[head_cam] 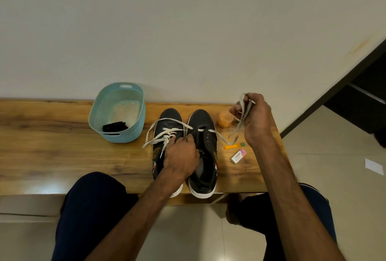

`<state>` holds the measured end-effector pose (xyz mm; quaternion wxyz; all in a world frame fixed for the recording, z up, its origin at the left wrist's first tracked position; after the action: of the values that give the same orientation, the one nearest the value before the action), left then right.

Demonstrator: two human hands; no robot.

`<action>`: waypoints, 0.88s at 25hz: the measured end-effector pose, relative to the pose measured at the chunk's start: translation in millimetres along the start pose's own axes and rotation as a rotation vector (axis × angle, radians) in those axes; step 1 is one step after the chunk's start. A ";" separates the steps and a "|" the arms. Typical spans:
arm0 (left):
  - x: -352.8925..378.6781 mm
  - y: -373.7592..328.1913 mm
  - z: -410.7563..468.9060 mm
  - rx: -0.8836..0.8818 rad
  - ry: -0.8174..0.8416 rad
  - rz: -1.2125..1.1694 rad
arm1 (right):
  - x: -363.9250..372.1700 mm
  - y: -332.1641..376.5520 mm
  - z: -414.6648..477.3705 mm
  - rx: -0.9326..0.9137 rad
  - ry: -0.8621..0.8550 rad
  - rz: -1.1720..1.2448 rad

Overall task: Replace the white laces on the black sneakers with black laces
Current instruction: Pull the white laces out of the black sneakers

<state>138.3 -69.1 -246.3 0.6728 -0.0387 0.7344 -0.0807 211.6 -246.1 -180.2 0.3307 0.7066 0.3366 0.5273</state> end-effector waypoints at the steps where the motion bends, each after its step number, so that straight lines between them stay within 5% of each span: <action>1: 0.0 0.2 0.2 -0.003 0.003 -0.010 | 0.7 -4.1 0.2 -0.014 -0.006 -0.150; 7: -11.7 -8.5 13.2 0.111 -0.092 -0.175 | -17.8 -21.7 2.0 -0.130 -0.107 -0.777; 12: -5.0 -16.3 49.0 0.148 -0.010 -0.145 | -24.3 -44.2 -3.7 -0.113 0.097 -1.500; 22: 13.6 -14.4 60.6 0.014 -0.003 -0.245 | -14.6 -86.1 -19.6 0.073 0.338 -1.507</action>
<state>196.5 -89.6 -262.2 0.6592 -0.1234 0.7226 -0.1675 178.5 -208.2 -254.3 0.5208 0.2070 0.7898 0.2492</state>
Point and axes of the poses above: each hand's wrist, its own z-axis towards the middle knuckle, its own x-axis out of the palm, y = z × x, the point moved 7 cm from there along z, towards the middle knuckle, and after that the axes turned 1 degree about -y, right-handed, at the moved point
